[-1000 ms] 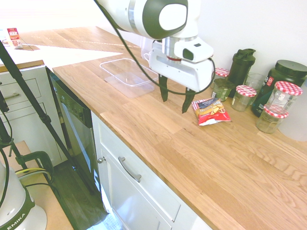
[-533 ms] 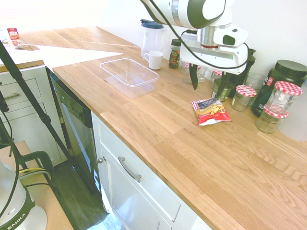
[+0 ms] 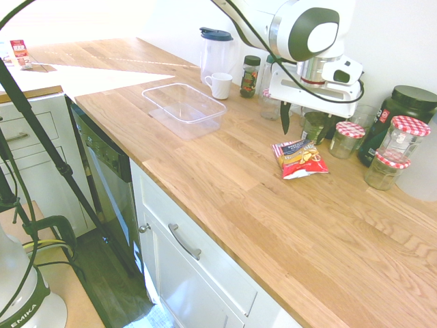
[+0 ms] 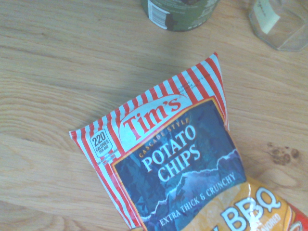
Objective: Put the chip bag into the container
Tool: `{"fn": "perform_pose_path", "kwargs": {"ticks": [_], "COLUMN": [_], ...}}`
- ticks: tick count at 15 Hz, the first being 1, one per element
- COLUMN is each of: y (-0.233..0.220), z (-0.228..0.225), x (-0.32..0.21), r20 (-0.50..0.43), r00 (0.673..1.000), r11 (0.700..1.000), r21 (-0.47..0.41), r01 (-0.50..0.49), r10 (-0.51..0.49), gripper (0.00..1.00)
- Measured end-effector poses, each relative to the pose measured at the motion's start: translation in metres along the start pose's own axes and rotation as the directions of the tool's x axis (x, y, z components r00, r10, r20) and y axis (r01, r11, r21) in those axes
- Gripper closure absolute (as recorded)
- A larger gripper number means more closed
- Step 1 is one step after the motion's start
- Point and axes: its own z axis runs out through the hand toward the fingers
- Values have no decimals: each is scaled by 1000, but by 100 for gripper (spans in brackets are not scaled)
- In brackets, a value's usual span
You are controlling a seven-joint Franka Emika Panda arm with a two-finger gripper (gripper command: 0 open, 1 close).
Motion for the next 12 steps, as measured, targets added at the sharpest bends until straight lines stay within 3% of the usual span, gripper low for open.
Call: {"fn": "perform_pose_path", "kwargs": {"ticks": [4,5,12], "y": [-7,-10,-22], "z": [20,25,47], "x": [20,25,38], "r20": [23,29,65], "r00": [1000,1000,997], "r11": [1000,1000,999], "r21": [-9,-12,-10], "r01": [11,12,33], "r10": [-11,-12,-32], "gripper": [0,100,100]}}
